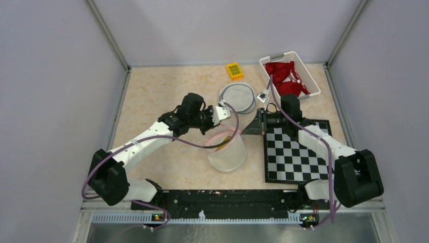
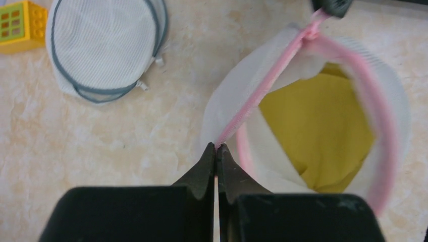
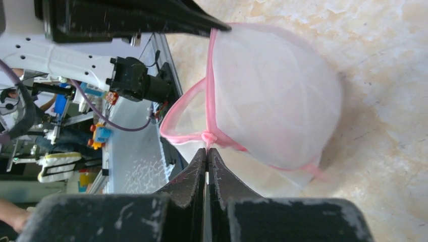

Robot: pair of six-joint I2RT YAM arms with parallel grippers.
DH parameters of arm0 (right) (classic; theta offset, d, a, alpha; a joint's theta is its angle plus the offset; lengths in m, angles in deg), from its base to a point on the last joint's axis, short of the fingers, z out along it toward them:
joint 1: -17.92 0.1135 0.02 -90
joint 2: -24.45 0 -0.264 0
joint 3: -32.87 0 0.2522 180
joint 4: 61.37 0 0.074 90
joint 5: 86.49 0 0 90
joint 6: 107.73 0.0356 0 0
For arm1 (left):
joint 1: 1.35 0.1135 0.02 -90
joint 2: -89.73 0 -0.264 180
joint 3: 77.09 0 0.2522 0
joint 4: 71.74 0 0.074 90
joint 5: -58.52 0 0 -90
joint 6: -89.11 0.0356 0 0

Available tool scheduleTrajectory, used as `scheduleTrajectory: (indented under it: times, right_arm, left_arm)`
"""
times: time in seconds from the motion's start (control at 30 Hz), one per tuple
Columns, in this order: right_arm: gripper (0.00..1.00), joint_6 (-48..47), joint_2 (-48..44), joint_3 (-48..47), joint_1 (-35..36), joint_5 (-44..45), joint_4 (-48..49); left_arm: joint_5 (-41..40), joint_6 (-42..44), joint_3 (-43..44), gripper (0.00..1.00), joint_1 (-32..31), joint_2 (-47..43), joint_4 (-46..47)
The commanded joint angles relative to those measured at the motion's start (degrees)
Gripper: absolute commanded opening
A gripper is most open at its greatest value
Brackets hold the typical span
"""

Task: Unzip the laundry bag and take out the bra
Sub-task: Open the laundry bag at the center of the board.

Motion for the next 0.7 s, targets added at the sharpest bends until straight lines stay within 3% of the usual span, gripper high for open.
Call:
scheduleTrajectory:
  times: [0.0, 0.3, 0.47, 0.67]
  right_arm:
    - [0.00, -4.31, 0.03, -2.46, -1.77, -0.85, -2.21]
    - [0.00, -6.92, 2.09, -2.45, -3.93, 0.91, -2.52]
    - [0.00, -3.63, 4.18, -3.79, -3.87, 0.58, 2.07]
    - [0.00, -1.69, 7.79, -10.81, 0.80, 1.32, 5.70]
  left_arm:
    - [1.67, 2.31, -0.52, 0.00, 5.30, -0.80, 0.74]
    - [2.94, 2.46, 0.80, 0.00, 8.26, -0.12, 0.98]
    - [3.43, 2.09, 3.38, 0.00, 8.48, -0.13, 0.70]
    - [8.07, 8.33, 6.57, 0.00, 8.42, -3.66, -5.67]
